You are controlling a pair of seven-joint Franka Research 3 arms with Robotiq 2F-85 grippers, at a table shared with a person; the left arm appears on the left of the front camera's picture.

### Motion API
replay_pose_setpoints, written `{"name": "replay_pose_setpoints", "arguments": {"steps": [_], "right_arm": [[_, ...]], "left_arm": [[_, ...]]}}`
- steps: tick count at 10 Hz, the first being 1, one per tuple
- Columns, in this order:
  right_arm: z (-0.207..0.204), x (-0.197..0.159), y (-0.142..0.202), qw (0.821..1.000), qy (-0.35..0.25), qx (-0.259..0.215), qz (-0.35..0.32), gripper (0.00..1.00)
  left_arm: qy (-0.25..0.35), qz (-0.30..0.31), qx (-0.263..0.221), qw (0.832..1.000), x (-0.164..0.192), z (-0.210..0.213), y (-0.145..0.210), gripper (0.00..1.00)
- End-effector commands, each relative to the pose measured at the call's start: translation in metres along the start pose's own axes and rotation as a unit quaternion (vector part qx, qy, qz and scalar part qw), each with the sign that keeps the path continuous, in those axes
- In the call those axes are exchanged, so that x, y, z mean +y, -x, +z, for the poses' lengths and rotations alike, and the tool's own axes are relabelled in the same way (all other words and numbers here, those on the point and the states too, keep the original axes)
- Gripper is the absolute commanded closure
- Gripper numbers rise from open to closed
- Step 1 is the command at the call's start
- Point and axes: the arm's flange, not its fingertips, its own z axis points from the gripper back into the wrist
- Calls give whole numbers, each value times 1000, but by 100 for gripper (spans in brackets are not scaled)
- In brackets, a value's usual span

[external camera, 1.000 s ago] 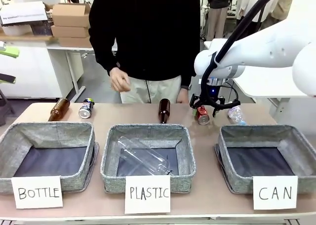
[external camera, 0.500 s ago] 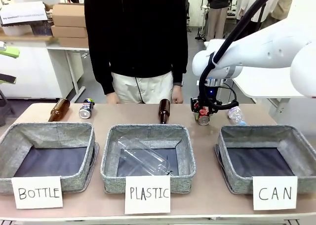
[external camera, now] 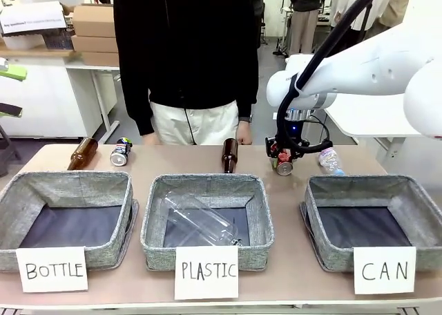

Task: Sort the can waste into the basket.
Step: Pick up the can waste from the table and place it in the right Fabric basket.

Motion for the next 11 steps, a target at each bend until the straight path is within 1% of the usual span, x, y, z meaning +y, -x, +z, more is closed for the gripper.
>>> {"name": "replay_pose_setpoints", "arguments": {"steps": [1,2,3,4,5,6,7,8,9,10,11], "right_arm": [[18,-1,1,1000,15,-9,-4,95],[50,-9,23,999,-3,-5,33,95],[109,-30,74,994,-22,41,102,95],[153,-55,133,982,-33,84,164,95],[172,-79,185,973,-8,114,203,95],[176,-97,228,960,12,133,246,95],[168,-113,263,949,15,135,286,95],[155,-126,284,946,5,140,294,95],[139,-137,297,945,-23,122,302,95],[127,-143,305,941,-45,105,320,95],[121,-145,307,942,-58,94,318,95]], "left_arm": [[12,-9,-5,1000,0,-2,-1,0],[12,-9,-5,1000,0,-2,-1,0],[12,-9,-5,1000,0,-2,-1,0],[12,-9,-5,1000,0,-2,-1,0],[12,-9,-5,1000,0,-2,-1,0],[12,-9,-5,1000,0,-2,-1,0],[12,-9,-5,1000,0,-2,-1,0],[12,-9,-5,1000,0,-2,-1,0],[12,-9,-5,1000,0,-2,-1,0],[12,-9,-5,1000,0,-2,-1,0],[12,-9,-5,1000,0,-2,-1,0]]}}
